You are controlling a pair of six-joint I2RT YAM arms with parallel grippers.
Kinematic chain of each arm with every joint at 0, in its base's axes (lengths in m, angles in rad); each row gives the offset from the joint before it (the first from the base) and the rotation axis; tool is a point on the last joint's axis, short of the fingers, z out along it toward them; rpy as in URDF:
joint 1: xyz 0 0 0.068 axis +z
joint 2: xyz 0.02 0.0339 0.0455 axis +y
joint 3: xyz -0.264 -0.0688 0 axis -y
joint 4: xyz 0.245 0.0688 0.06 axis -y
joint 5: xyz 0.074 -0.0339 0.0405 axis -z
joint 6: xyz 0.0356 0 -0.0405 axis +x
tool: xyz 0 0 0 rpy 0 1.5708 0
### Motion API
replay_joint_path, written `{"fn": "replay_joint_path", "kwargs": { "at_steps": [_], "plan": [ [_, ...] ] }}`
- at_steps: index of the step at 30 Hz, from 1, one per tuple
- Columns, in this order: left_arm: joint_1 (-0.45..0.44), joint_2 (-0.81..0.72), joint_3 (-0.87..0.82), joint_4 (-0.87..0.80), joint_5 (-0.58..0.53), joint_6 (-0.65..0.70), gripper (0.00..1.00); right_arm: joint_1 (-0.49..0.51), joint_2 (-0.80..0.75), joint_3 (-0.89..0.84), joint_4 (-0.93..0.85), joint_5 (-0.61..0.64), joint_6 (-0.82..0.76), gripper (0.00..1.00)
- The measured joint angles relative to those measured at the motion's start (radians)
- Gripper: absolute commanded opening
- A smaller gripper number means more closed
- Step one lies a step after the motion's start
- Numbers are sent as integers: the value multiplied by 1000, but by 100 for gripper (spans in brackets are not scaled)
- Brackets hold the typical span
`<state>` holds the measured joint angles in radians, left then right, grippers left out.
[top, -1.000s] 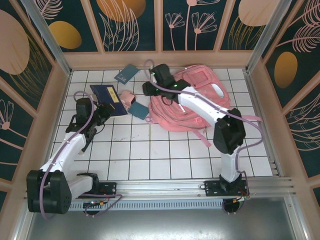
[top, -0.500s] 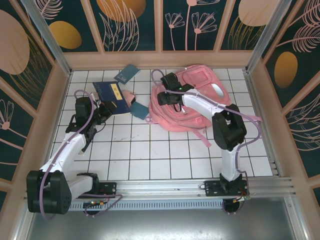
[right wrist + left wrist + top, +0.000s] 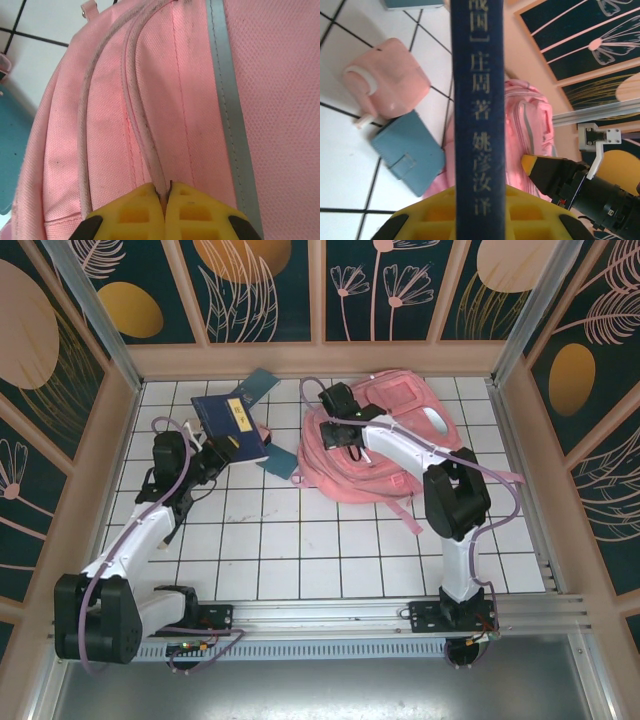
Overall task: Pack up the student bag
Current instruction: Open the student bag at the top-right of the table.
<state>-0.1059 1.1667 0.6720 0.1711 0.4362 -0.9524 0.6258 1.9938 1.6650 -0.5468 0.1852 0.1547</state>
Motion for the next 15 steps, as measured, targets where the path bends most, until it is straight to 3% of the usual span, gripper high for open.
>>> {"fn": "replay_joint_path", "kwargs": {
  "at_steps": [6,15],
  "plan": [
    [-80,82,-12,158,-39,-103,0,-43,0,190,-126,-14,10,0],
    [-293,317,47,337,-131,-217,0,-139,0,435,-240,-85,64,0]
  ]
}}
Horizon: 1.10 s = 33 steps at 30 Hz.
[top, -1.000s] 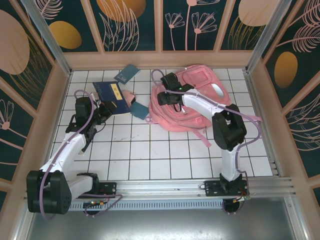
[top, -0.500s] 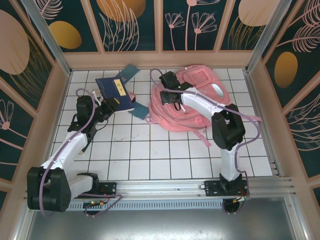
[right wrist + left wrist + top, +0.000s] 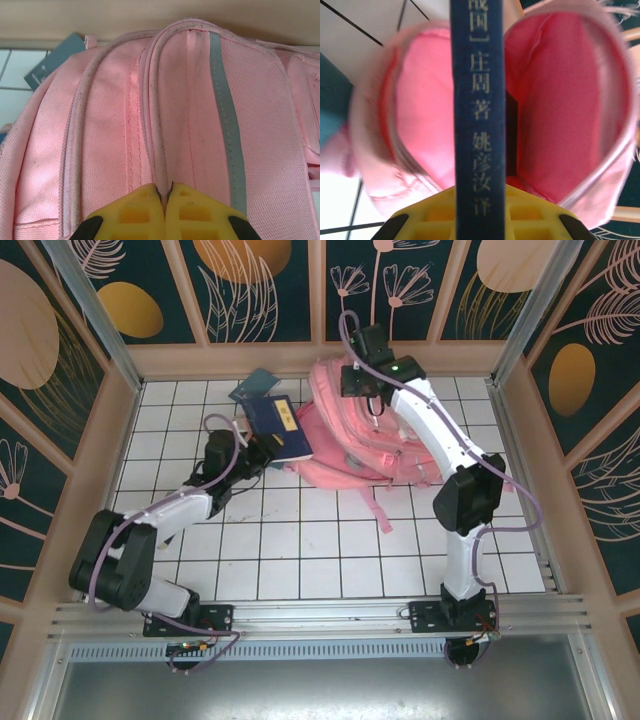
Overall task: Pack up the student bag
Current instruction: Open the student bag at the top-right of the table, then place the book in the student bag.
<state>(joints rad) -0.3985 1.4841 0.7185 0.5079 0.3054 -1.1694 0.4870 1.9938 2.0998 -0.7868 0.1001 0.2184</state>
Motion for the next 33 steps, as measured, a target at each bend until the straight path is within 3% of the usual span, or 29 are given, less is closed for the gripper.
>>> {"fn": "replay_joint_path", "kwargs": {
  "at_steps": [7,14,26,29,31,33],
  "plan": [
    [-145,191,169,86,-58,-56,0,-75,-5,8,-3,-140,72,0],
    [-237,401,396,126,-79,-97,0,-109,-31,8,-4,-207,108,0],
    [-364,734,821,-27,-121,-113,2,-136,-47,0,-3,-260,133,0],
    [-380,797,945,-138,-138,-83,48,-142,-50,-3,-3,-263,133,0],
    [-384,808,990,-195,-152,-64,63,-148,-52,-5,-3,-266,133,0],
    [-384,806,1006,-244,-169,-41,69,-154,-58,-13,4,-270,133,0]
  ]
}}
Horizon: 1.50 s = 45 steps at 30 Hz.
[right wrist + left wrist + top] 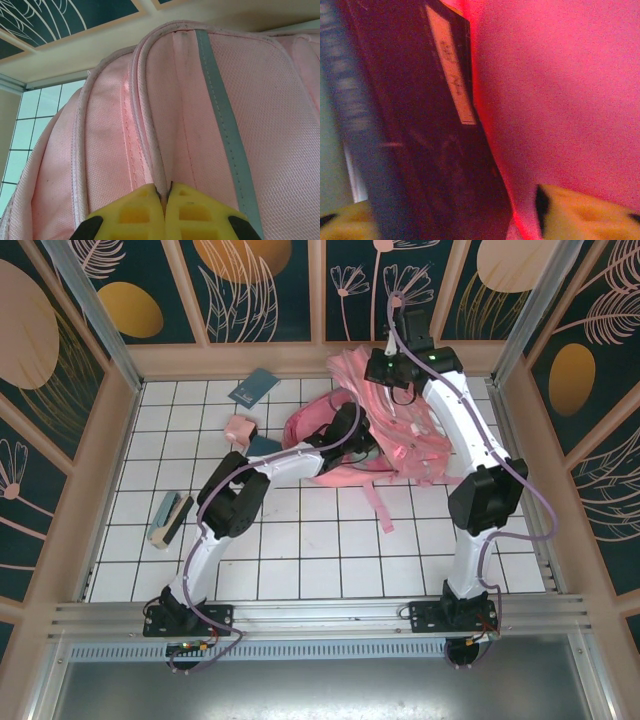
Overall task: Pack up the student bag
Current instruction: Place the book in the student bag.
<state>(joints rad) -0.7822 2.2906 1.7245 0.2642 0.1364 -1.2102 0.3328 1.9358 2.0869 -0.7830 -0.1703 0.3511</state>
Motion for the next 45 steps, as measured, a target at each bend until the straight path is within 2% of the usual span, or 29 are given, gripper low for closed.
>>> {"fn": "replay_joint_path", "kwargs": {
  "at_steps": [2,8,12,14,15,16,19,20,26,30,38,41,45],
  "plan": [
    [0,-5,0,-35,-18,21,74,-4,-8,-14,6,-7,0,0],
    [0,-71,-18,-151,-79,105,78,-10,-19,-51,40,-30,0,0],
    [0,-143,-62,-204,-116,156,76,-13,-30,-74,54,-41,0,0],
    [1,-167,-87,-208,-121,172,71,-13,-38,-90,63,-42,0,0],
    [1,-171,-89,-208,-119,178,66,-13,-40,-95,69,-43,1,0],
    [1,-171,-89,-207,-116,181,56,-13,-43,-102,74,-46,3,0],
    [1,-159,-82,-208,-87,189,42,-13,-43,-110,80,-57,7,0],
    [1,-152,-74,-208,-78,192,40,-13,-43,-113,83,-59,8,0],
    [1,-92,-43,-210,-40,188,47,-13,-48,-128,98,-61,15,0],
    [1,-76,-34,-217,-44,193,49,-13,-57,-152,114,-63,15,0],
    [5,-79,-23,-241,-72,230,61,-13,-74,-198,154,-67,15,0],
    [15,-125,-73,-261,-89,249,64,-13,-82,-229,179,-75,14,0],
    [56,-274,-203,-305,-111,286,66,-11,-86,-279,227,-94,10,0]
  ]
}}
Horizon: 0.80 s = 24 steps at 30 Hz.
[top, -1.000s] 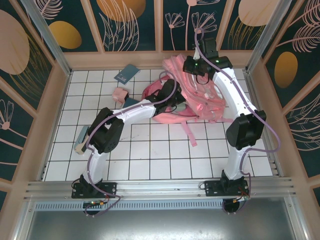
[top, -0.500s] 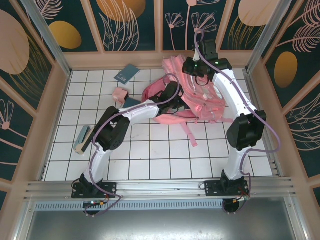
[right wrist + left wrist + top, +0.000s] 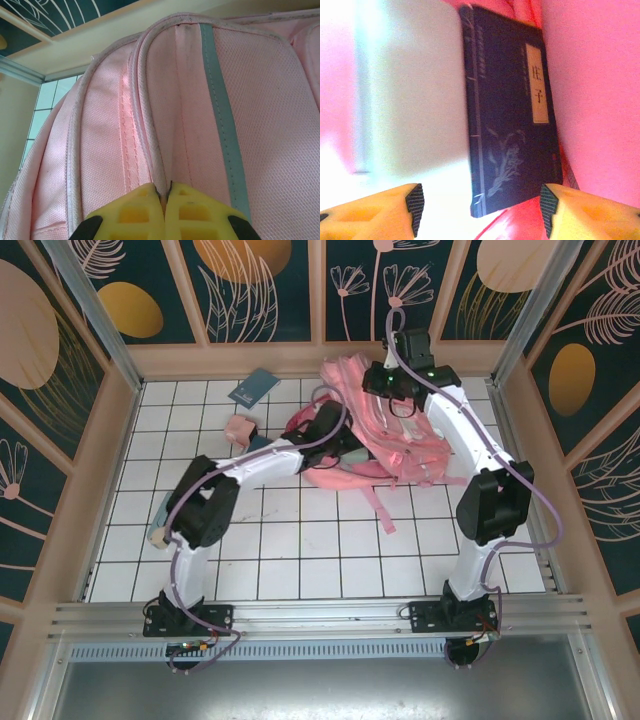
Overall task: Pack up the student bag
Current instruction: Place the book in the student bag, then close the student bag at the top-right of the table.
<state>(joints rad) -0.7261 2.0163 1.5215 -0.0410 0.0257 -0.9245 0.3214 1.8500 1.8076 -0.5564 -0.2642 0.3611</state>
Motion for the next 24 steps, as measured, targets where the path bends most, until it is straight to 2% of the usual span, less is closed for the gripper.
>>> {"fn": "replay_joint_path", "kwargs": {
  "at_steps": [5,8,10,16,18,21,22,24],
  "plan": [
    [82,-227,-156,-55,-38,35,69,12,-16,-90,77,-17,-7,0],
    [124,-341,-219,-104,-78,56,74,40,-23,-149,117,-14,-14,0],
    [140,-399,-244,-141,-109,75,74,67,-23,-193,143,-6,-15,0],
    [225,-463,-282,-225,-141,133,72,121,-22,-287,191,13,-23,0],
    [267,-454,-282,-234,-138,152,66,134,-22,-303,200,26,-23,1],
    [329,-403,-247,-241,-127,190,53,153,-22,-319,213,50,-28,41],
    [347,-374,-225,-238,-119,198,48,159,-23,-323,213,55,-29,50],
    [380,-310,-178,-228,-110,209,40,173,-24,-327,213,64,-31,57]
  ]
}}
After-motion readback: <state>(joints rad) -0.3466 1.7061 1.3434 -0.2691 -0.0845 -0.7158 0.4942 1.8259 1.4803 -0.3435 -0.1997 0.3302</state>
